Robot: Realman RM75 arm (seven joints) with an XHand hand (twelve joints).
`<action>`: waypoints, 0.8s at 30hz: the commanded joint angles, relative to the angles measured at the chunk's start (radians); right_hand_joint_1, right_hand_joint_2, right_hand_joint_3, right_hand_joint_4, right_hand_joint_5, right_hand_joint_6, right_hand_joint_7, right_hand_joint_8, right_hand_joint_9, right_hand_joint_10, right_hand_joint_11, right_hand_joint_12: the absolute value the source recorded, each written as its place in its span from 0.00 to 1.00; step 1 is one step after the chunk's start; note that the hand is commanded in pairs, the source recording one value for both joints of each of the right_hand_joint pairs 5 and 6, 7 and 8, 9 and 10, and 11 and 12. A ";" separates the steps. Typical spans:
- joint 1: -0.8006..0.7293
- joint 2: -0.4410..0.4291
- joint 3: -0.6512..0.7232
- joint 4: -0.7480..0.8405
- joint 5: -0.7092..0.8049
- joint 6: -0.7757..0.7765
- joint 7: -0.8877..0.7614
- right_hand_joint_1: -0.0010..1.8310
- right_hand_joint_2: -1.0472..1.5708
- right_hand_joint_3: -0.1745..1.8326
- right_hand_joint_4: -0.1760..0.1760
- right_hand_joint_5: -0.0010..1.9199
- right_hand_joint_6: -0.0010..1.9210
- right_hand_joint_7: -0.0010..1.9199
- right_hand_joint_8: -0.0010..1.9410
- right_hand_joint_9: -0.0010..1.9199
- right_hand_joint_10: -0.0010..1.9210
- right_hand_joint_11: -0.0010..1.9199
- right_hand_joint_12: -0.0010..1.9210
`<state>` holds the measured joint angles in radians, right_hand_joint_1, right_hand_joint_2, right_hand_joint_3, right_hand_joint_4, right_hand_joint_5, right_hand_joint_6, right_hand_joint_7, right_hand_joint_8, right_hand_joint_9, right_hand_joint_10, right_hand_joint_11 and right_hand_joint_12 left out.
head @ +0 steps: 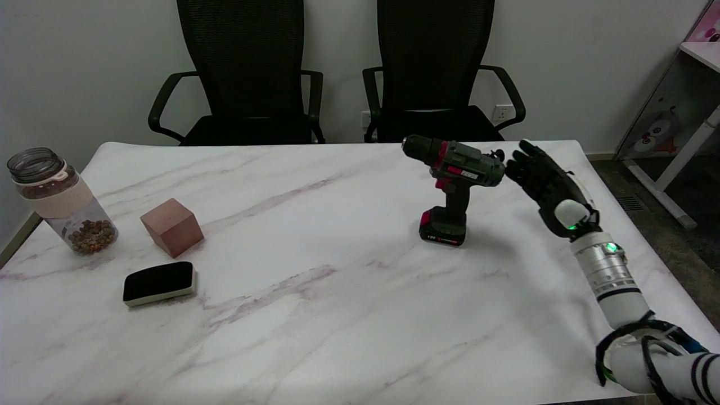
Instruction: Pick up the power screwdriver.
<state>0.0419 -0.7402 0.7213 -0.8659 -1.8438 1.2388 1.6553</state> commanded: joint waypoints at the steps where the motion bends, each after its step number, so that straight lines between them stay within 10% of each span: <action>1: 0.232 -0.110 -0.120 0.061 -0.046 -0.159 0.011 0.49 0.22 0.40 0.72 0.13 0.13 0.13 0.13 0.17 0.17 0.14 0.14; 24: 0.251 -0.162 -0.146 0.084 -0.058 -0.203 0.011 0.49 0.20 0.40 0.85 0.12 0.12 0.12 0.12 0.15 0.15 0.12 0.12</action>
<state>0.2512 -0.8570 0.6113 -0.7964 -1.8835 1.0719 1.6644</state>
